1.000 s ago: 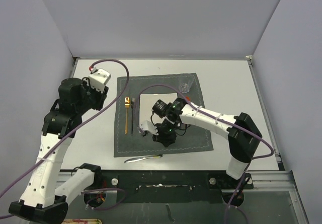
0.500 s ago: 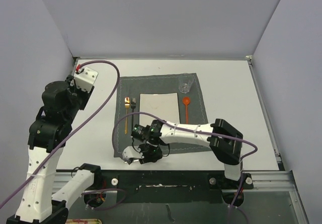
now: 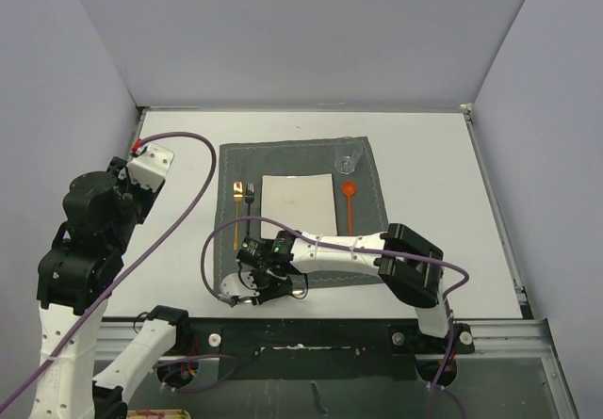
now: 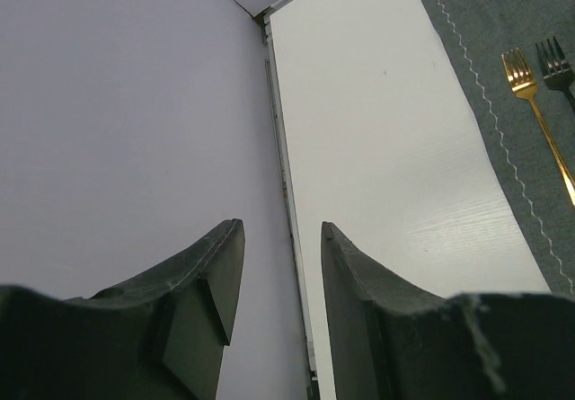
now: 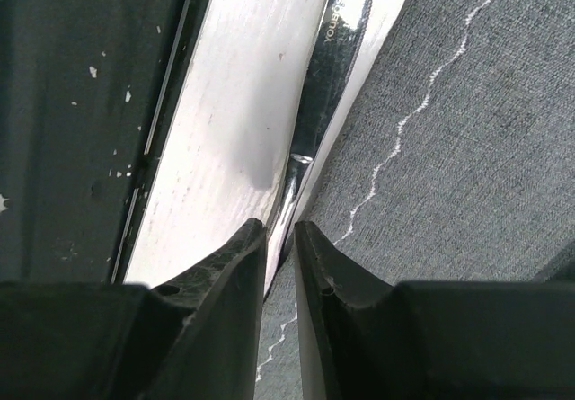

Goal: Set the dinner table for one person
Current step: Pick up the knife at the center of the board.

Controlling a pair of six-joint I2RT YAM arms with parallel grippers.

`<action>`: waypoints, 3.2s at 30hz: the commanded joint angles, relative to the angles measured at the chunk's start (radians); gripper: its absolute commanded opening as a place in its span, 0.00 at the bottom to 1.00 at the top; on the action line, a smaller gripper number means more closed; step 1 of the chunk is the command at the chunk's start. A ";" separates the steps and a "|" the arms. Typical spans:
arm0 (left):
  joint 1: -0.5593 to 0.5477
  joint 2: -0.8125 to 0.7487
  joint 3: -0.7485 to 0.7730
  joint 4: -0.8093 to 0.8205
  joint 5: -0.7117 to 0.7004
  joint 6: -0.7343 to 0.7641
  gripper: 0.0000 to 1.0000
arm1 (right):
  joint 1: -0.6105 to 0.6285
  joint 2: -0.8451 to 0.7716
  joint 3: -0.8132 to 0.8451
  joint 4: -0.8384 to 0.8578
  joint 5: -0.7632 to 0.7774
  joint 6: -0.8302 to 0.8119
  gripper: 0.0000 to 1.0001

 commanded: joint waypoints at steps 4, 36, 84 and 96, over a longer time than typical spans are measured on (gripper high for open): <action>0.005 -0.008 0.021 0.005 -0.011 0.019 0.39 | 0.016 0.037 0.065 0.024 0.009 0.035 0.20; 0.005 0.033 -0.048 0.033 0.065 0.033 0.40 | 0.068 0.178 0.093 0.013 0.043 0.071 0.09; 0.004 0.167 0.011 0.067 0.104 0.037 0.41 | 0.012 0.089 0.376 -0.208 0.137 0.293 0.00; 0.004 0.207 0.014 0.074 0.110 0.035 0.42 | -0.034 0.078 0.410 -0.240 0.113 0.316 0.00</action>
